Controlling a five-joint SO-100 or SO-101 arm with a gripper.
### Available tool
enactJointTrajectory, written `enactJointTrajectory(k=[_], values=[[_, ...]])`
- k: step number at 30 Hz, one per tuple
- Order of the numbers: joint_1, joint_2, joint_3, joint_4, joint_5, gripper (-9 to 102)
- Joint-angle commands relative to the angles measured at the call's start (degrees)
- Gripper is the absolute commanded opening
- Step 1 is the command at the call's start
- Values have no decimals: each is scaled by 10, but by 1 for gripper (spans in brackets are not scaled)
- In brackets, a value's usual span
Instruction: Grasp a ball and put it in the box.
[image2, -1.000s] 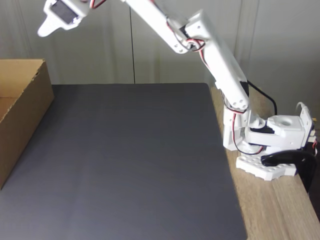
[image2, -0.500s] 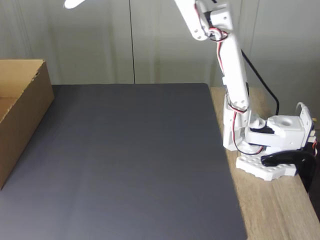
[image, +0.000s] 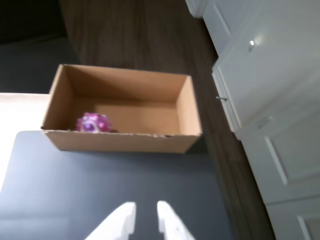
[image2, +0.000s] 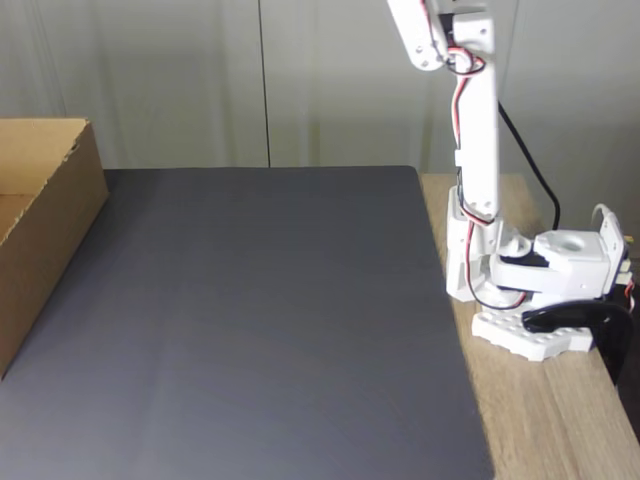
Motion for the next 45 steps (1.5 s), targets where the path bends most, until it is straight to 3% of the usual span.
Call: enactJointTrajectory(k=[1, 9, 22, 39, 45], values=[[11, 64, 61, -11, 13, 7], [-2, 283, 418, -153, 30, 6], [-15, 549, 856, -303, 33, 6], [-4, 907, 1270, -352, -19, 7], [-8, 974, 1349, -375, -38, 5]])
